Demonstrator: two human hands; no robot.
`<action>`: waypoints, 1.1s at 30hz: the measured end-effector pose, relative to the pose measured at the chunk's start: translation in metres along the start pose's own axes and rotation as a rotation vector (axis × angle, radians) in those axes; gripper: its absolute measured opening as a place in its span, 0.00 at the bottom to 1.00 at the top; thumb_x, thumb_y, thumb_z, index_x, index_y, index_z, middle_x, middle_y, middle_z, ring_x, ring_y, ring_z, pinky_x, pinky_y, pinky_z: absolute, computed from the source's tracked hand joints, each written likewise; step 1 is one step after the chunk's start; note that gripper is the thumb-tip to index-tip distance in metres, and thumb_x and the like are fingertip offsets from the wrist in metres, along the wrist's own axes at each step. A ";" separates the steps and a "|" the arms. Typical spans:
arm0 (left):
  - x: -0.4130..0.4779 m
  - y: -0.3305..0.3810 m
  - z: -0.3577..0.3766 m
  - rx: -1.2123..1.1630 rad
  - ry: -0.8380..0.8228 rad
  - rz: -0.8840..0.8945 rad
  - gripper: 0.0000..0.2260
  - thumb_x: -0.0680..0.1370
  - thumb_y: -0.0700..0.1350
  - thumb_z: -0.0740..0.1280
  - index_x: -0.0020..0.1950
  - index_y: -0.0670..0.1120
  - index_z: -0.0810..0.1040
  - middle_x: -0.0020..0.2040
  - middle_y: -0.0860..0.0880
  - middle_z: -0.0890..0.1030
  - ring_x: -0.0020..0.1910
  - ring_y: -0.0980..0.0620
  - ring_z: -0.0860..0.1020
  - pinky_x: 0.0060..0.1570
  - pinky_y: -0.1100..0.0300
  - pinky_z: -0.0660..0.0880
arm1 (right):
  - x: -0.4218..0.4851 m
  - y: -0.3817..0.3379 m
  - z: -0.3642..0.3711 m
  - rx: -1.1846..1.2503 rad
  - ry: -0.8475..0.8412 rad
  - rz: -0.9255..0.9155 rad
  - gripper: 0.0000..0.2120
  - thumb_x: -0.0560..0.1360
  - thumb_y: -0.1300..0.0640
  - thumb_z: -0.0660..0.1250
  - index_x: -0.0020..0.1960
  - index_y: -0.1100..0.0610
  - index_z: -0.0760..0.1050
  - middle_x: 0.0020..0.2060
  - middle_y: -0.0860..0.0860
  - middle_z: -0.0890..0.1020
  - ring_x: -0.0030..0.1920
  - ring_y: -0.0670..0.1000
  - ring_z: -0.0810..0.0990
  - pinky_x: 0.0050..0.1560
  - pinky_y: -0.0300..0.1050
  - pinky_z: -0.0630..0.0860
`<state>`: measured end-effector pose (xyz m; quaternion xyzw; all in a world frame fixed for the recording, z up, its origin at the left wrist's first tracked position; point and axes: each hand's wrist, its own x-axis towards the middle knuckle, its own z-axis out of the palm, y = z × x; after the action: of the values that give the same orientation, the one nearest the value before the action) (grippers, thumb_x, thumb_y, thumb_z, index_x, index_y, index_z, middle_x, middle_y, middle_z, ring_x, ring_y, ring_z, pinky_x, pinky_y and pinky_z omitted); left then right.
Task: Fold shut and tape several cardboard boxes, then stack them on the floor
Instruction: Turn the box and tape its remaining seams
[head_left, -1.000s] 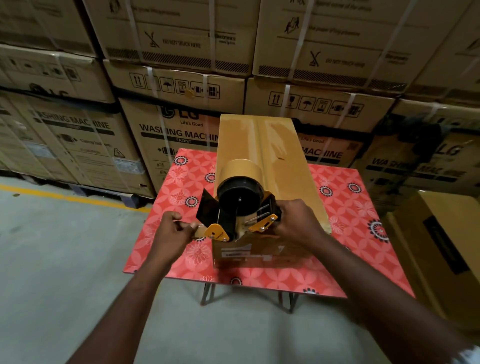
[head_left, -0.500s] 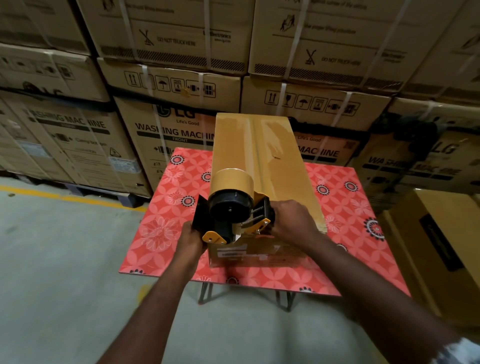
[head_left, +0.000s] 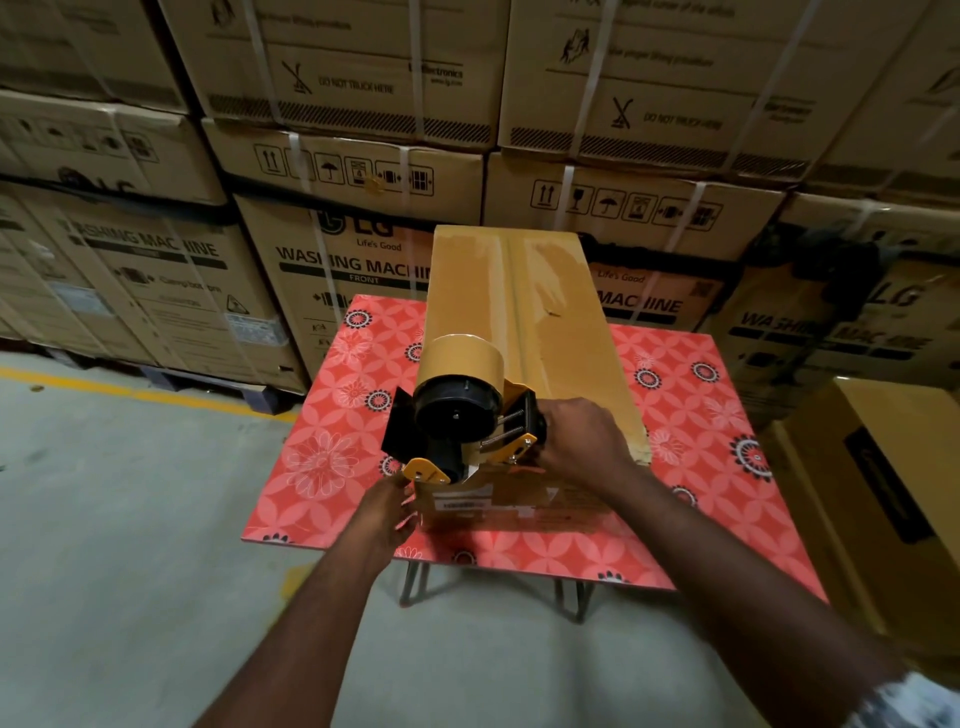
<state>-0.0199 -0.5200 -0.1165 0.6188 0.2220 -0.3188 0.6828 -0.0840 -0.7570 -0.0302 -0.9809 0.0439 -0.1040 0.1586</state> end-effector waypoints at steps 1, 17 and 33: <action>-0.001 0.001 -0.002 0.037 0.043 0.053 0.07 0.82 0.40 0.61 0.50 0.47 0.78 0.46 0.48 0.79 0.44 0.53 0.76 0.41 0.59 0.70 | 0.000 0.000 0.000 0.005 0.002 -0.001 0.30 0.66 0.28 0.51 0.44 0.49 0.79 0.34 0.47 0.82 0.34 0.52 0.79 0.34 0.43 0.68; -0.016 0.015 -0.010 0.195 0.008 0.625 0.11 0.80 0.39 0.69 0.48 0.56 0.84 0.42 0.52 0.87 0.45 0.52 0.84 0.47 0.53 0.77 | 0.005 0.003 -0.003 -0.051 -0.136 0.029 0.19 0.72 0.33 0.70 0.46 0.49 0.80 0.37 0.47 0.83 0.40 0.53 0.82 0.39 0.48 0.78; 0.001 -0.017 -0.002 0.540 0.171 1.098 0.11 0.76 0.40 0.60 0.54 0.48 0.78 0.45 0.48 0.79 0.43 0.51 0.76 0.41 0.57 0.72 | -0.018 0.026 -0.018 -0.027 -0.156 -0.004 0.07 0.75 0.48 0.69 0.42 0.52 0.77 0.37 0.51 0.83 0.37 0.57 0.82 0.38 0.51 0.80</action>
<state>-0.0310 -0.5186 -0.1295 0.8171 -0.1638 0.0851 0.5461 -0.1067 -0.7846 -0.0254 -0.9881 0.0308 -0.0267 0.1481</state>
